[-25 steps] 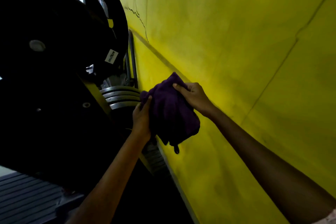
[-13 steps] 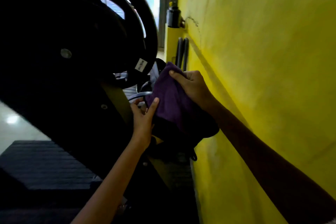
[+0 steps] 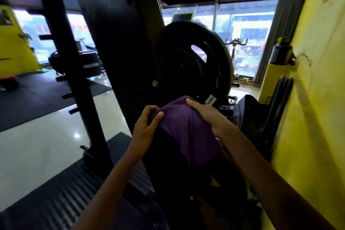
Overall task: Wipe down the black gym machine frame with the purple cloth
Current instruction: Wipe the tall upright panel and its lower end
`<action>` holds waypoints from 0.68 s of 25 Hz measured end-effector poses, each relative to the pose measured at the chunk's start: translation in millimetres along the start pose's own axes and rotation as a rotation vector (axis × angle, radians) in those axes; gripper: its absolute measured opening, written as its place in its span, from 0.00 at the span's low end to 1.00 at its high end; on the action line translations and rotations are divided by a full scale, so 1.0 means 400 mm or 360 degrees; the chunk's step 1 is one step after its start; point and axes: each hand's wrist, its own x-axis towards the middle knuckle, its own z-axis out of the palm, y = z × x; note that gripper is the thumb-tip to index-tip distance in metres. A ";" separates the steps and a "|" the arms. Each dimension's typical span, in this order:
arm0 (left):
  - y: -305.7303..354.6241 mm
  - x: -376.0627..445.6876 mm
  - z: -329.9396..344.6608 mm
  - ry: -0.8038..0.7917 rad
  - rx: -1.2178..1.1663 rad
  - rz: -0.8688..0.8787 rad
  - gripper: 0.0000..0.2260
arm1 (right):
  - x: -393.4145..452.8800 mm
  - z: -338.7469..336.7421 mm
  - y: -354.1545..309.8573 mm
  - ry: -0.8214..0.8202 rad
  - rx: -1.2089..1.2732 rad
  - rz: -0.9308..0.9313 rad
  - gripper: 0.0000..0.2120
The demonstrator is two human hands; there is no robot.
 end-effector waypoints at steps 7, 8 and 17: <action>0.104 0.141 -0.065 0.0238 -0.0124 -0.0078 0.05 | 0.001 0.026 -0.140 -0.0406 0.0327 -0.0203 0.10; 0.123 0.167 -0.070 0.0206 -0.0073 -0.0057 0.04 | 0.002 0.030 -0.165 -0.0405 0.0316 -0.0249 0.11; 0.282 0.502 -0.141 0.0478 0.0610 0.0473 0.12 | 0.118 0.091 -0.515 0.0033 0.0467 -0.0931 0.17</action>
